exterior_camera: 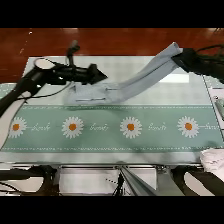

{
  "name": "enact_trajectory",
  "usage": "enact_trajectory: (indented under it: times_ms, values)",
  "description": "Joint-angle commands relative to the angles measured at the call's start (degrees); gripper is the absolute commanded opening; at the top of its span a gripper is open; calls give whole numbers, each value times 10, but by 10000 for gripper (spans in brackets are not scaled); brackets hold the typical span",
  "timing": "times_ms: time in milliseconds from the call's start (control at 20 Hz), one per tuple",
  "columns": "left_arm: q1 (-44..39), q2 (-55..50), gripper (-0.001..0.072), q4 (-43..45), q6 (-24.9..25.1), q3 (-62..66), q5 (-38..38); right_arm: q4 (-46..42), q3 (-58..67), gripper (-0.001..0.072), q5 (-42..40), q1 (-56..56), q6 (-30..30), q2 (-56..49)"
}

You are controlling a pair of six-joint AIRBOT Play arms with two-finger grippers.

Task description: Fold the shirts.

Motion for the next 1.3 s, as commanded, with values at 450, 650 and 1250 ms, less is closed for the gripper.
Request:
enact_trajectory:
  times_ms: [450, 650, 1250]
  values:
    - [-317, -150, 23, -294, 62, 0, 164, -168, 1, 26, 180, 0, 169, 227]
    - [-295, -155, 21, -296, 87, 0, 166, -249, -1, 26, 207, 0, 160, 226]
    - [211, 217, 21, -2, 92, -1, 63, -148, -106, 26, -112, 207, 73, 49]
